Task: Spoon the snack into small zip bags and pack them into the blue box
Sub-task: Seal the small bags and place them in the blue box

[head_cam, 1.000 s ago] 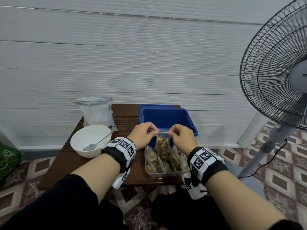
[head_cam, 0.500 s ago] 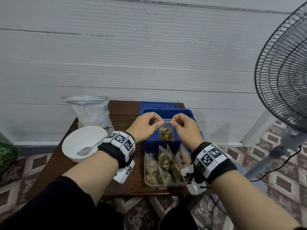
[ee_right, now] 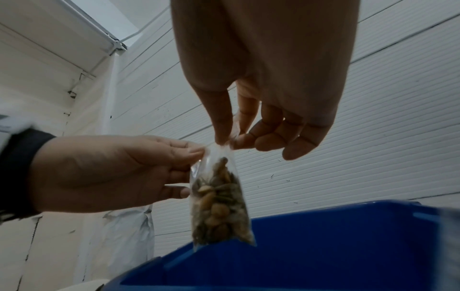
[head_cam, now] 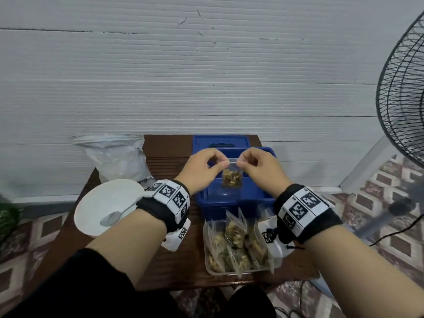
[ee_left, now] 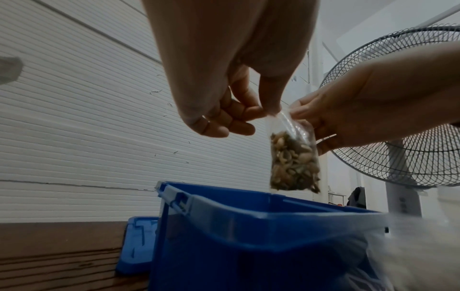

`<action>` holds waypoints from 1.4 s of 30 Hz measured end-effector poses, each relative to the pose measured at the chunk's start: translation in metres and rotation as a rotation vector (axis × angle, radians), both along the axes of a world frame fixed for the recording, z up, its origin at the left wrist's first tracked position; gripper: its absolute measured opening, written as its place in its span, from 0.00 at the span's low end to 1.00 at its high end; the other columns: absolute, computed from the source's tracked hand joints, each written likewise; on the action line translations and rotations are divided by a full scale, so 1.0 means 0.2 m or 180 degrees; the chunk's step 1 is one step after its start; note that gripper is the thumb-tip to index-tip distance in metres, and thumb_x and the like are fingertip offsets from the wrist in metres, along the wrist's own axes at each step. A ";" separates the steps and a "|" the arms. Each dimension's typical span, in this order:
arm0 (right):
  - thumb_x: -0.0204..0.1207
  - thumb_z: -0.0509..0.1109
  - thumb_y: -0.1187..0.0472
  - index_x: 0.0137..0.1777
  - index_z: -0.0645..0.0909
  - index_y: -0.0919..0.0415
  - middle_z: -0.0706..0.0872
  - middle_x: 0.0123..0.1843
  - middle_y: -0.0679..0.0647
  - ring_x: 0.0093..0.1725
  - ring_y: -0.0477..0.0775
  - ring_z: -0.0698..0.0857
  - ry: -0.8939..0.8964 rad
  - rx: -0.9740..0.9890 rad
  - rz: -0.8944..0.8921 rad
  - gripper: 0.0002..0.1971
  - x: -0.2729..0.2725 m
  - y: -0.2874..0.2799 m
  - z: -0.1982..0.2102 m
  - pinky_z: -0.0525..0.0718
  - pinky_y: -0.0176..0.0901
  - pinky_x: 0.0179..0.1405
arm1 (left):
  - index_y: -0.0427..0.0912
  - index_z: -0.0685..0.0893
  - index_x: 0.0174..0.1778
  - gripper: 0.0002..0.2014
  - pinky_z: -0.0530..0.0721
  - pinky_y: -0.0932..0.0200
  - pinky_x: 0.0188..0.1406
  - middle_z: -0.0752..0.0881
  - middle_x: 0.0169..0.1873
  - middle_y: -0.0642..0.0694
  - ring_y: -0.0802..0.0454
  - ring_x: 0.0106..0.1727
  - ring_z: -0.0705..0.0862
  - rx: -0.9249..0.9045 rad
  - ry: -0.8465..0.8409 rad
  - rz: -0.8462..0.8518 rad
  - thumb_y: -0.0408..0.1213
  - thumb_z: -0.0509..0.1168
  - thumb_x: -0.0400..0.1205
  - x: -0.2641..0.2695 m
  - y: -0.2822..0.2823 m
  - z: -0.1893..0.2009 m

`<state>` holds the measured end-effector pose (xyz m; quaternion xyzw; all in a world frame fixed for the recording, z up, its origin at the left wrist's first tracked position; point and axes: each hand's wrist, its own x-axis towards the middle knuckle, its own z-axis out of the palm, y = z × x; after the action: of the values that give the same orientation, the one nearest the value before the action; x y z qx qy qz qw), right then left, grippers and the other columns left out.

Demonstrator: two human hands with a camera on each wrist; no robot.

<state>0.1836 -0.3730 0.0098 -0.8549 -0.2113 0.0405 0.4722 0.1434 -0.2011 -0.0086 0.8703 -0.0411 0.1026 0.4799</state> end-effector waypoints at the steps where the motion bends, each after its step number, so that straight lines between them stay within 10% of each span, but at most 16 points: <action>1: 0.78 0.70 0.64 0.40 0.79 0.54 0.82 0.38 0.46 0.40 0.46 0.80 0.0022 -0.0018 0.0007 0.07 0.01 0.01 0.00 0.77 0.32 0.42 | 0.56 0.81 0.39 0.08 0.72 0.78 0.40 0.85 0.42 0.56 0.62 0.45 0.81 -0.0064 -0.0008 0.0046 0.39 0.69 0.82 0.01 0.01 -0.01; 13: 0.75 0.74 0.64 0.39 0.82 0.54 0.86 0.39 0.53 0.40 0.50 0.83 -0.0107 -0.0200 -0.0015 0.06 0.10 0.03 -0.02 0.81 0.41 0.44 | 0.46 0.84 0.42 0.03 0.71 0.81 0.39 0.82 0.38 0.61 0.75 0.38 0.79 0.0047 -0.0026 0.0018 0.36 0.71 0.80 0.09 0.02 -0.01; 20: 0.74 0.74 0.64 0.39 0.85 0.55 0.83 0.32 0.43 0.34 0.41 0.79 -0.0249 -0.0508 0.0092 0.05 0.12 0.01 0.02 0.74 0.22 0.33 | 0.53 0.86 0.40 0.05 0.74 0.80 0.42 0.86 0.39 0.61 0.77 0.39 0.80 -0.0117 0.0162 -0.0001 0.38 0.73 0.78 0.10 0.02 -0.01; 31: 0.76 0.71 0.63 0.44 0.83 0.54 0.85 0.44 0.51 0.48 0.54 0.83 -0.0241 -0.2306 0.0423 0.02 0.32 -0.07 0.17 0.81 0.46 0.52 | 0.43 0.85 0.63 0.14 0.74 0.67 0.55 0.86 0.60 0.48 0.59 0.55 0.80 -0.0010 0.0566 0.0897 0.41 0.68 0.83 0.16 0.17 -0.12; 37: 0.72 0.75 0.63 0.46 0.85 0.57 0.87 0.53 0.54 0.50 0.53 0.81 -0.0133 -0.3270 0.0458 0.04 0.50 -0.03 0.14 0.82 0.47 0.50 | 0.43 0.76 0.76 0.27 0.78 0.44 0.69 0.82 0.68 0.43 0.44 0.68 0.80 0.0459 0.0909 0.0771 0.45 0.69 0.81 0.26 0.24 -0.23; 42: 0.70 0.78 0.62 0.49 0.89 0.59 0.90 0.52 0.55 0.53 0.55 0.86 0.0125 -0.3492 0.0548 0.08 0.62 0.04 0.07 0.80 0.43 0.45 | 0.41 0.72 0.78 0.29 0.76 0.48 0.72 0.75 0.71 0.43 0.46 0.68 0.78 0.0595 0.0879 0.0847 0.40 0.70 0.81 0.32 0.26 -0.28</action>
<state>0.3073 -0.3644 0.0245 -0.9541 -0.2195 0.1989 -0.0433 0.2067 -0.1485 -0.0643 0.9146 0.1309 0.0405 0.3804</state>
